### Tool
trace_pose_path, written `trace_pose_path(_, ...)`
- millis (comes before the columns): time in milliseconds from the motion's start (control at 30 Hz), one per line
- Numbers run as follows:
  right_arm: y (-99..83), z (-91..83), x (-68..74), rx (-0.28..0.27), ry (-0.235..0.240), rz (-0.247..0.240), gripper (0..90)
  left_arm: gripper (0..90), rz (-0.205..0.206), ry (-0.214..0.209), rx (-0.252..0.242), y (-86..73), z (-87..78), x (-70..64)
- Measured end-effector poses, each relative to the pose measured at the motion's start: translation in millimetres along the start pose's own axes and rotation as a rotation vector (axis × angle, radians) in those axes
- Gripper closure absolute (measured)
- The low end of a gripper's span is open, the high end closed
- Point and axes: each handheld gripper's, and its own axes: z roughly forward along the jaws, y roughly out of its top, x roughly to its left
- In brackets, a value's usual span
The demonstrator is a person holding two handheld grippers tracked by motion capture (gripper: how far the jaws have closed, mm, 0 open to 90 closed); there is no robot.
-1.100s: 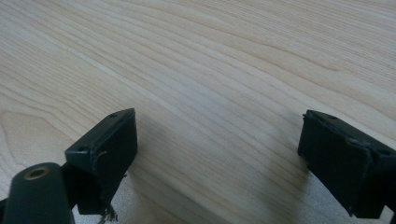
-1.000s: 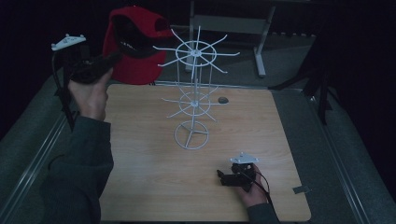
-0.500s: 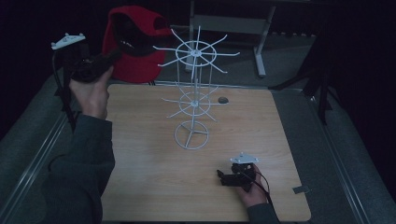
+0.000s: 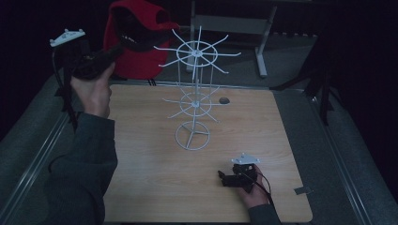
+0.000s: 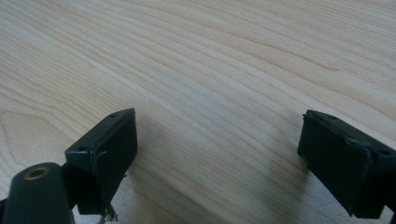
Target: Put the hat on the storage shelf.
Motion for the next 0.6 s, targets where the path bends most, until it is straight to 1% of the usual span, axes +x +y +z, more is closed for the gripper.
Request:
trace_pose_path(267,0.0,0.0,0.0,0.0,0.0,0.0,11.7,85.6,0.01,-0.028,-0.001,1.4,-0.1,-7.1)
trace_pose_path(367,0.0,-0.1,0.0,0.001,0.0,0.001,11.7,85.6,0.025,-0.038,0.005,1.4,-1.0,-8.7)
trace_pose_path(467,0.0,0.0,0.0,0.0,0.0,0.0,11.7,85.6,0.032,-0.042,0.006,1.0,-2.0,-9.1)
trace_pose_path(533,0.0,0.0,0.0,0.0,0.0,0.0,11.7,85.6,0.045,-0.058,0.012,-0.6,-3.5,-8.3)
trace_pose_path(600,0.0,0.0,0.0,0.0,0.0,0.0,11.7,85.6,0.042,-0.07,0.016,-2.0,-5.0,-6.9)
